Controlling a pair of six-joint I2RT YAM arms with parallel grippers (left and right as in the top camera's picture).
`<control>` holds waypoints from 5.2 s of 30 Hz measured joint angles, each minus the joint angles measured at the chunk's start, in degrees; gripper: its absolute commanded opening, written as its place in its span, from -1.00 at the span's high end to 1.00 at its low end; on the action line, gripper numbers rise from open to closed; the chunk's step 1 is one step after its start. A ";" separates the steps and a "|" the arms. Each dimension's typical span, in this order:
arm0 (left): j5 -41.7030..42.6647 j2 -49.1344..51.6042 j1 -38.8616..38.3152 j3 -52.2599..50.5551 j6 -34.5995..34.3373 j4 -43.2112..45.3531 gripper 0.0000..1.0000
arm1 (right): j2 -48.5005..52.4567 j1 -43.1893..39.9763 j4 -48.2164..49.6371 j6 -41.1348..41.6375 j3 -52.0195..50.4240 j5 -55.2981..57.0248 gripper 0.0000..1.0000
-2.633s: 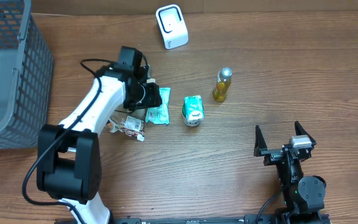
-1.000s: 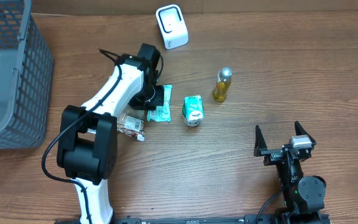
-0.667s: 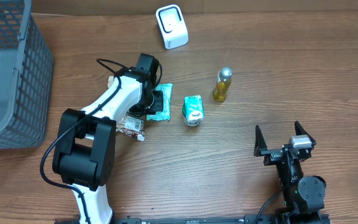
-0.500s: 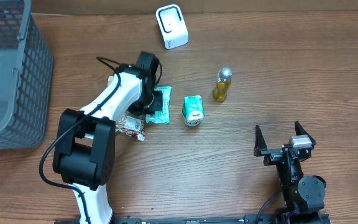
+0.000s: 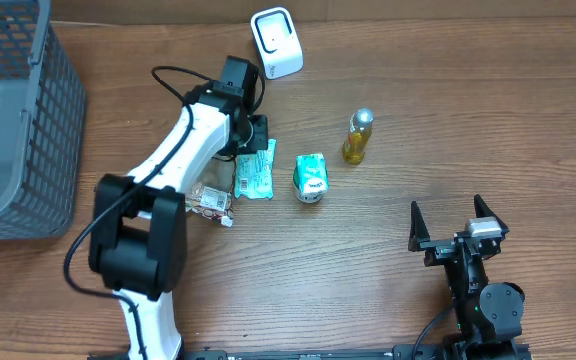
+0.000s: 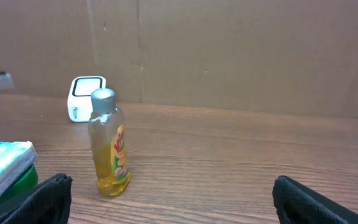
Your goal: Scan the item barcode
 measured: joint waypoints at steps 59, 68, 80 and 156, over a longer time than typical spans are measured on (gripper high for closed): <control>-7.39 -9.62 12.28 -11.89 0.11 -11.56 0.88 | 0.00 0.00 -0.02 -0.02 0.00 0.00 -1.00; -6.78 -9.42 18.58 13.07 3.39 -20.44 -0.38 | 0.00 0.00 -0.02 0.00 0.00 0.00 -1.00; -6.78 -9.40 22.58 13.62 4.98 -20.28 -0.99 | 0.00 0.00 0.00 0.02 0.00 0.00 -1.00; -6.78 -9.40 22.58 13.64 5.01 -20.48 -0.99 | 112.02 9.33 -73.20 19.32 114.03 -4.24 -1.00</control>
